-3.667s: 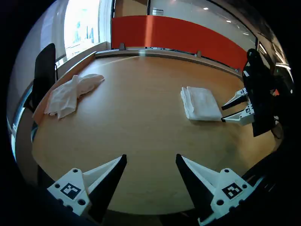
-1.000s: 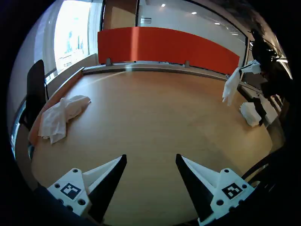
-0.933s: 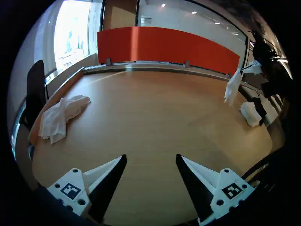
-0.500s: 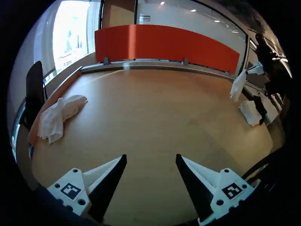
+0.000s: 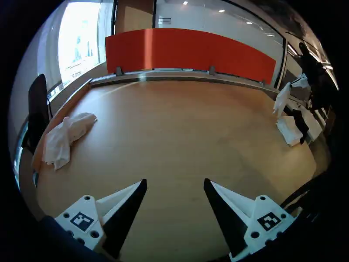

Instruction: Fold towel

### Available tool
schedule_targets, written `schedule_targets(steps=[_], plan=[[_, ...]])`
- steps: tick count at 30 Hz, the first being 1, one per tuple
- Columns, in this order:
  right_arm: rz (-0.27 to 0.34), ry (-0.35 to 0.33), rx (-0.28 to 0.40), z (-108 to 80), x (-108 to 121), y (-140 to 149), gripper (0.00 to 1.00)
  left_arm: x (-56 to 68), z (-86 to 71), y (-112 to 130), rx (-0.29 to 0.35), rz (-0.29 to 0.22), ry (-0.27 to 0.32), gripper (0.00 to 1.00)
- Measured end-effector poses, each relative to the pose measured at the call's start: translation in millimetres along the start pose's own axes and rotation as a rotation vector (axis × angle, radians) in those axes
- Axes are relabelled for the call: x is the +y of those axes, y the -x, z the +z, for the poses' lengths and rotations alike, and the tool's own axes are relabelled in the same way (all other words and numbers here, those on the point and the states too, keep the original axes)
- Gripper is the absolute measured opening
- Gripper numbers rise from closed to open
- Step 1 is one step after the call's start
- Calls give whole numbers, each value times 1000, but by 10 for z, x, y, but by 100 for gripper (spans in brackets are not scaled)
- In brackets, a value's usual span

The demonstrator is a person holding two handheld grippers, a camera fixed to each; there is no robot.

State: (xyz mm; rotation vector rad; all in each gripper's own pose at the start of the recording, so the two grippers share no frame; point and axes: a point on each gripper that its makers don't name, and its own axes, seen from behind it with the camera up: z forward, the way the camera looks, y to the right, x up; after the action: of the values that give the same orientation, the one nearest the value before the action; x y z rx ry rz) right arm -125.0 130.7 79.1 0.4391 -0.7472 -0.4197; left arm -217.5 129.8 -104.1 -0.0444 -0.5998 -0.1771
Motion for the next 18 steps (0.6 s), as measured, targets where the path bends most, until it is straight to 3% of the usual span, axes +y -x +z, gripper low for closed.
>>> schedule_targets(steps=[9, 18], plan=[[46, 22, -11, -146, 10, 293, 4, 95, 26, -20, -3, 19, 19, 97], [115, 33, -51, -323, -19, 823, 4, 163, 40, -59, 1, 36, 33, 97]])
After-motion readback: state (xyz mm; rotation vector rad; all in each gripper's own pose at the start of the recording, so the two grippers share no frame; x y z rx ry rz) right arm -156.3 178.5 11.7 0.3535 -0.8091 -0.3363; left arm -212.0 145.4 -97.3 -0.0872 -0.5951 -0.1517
